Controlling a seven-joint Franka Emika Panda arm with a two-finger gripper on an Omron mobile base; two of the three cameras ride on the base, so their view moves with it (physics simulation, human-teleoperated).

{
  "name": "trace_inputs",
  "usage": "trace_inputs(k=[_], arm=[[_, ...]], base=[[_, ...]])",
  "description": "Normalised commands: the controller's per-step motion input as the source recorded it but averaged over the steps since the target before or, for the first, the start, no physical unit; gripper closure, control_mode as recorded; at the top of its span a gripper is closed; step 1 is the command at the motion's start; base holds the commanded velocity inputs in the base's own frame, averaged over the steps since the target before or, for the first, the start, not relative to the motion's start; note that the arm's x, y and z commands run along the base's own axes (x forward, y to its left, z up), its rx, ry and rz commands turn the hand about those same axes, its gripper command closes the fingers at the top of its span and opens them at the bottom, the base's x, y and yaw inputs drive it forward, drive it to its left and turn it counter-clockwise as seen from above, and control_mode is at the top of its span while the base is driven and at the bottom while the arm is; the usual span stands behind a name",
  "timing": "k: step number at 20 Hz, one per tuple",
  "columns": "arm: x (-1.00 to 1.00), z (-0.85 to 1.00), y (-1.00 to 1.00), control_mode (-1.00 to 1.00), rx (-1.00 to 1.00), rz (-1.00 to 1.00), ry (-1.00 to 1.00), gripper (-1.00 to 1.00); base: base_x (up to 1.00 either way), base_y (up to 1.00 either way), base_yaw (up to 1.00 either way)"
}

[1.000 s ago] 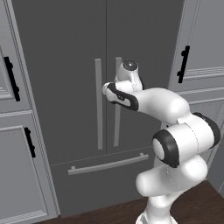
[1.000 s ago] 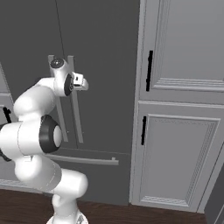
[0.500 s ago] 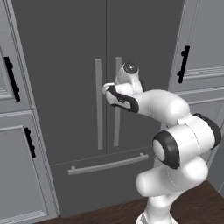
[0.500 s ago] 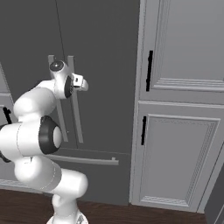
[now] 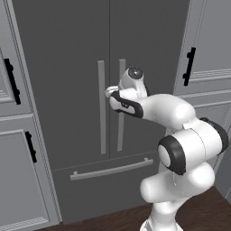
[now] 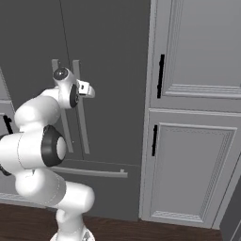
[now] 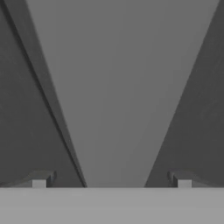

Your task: Grab a lemon wedge from the fridge and one ice cube from the ice bowl, and put them in the glass of lemonade.

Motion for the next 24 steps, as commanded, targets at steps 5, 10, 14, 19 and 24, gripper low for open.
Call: trace_inputs(k=[5,10,14,19,24], arm=[[0.28,-0.08,0.00,-1.00,0.00,0.00,0.00,-1.00],[0.32,-0.06,0.01,-1.00,0.00,0.00,0.00,1.00],[0.27,-0.10,0.00,-1.00,0.00,0.00,0.00,1.00],[0.01,0.00,-0.29,-1.00,0.03,0.00,0.00,1.00],[-0.26,0.02,-0.57,-1.00,0.06,0.00,0.00,1.00]], base=[[0.00,0.00,0.00],[0.00,0.00,0.00],[0.00,0.00,0.00],[0.00,0.00,0.00],[0.00,0.00,0.00]])
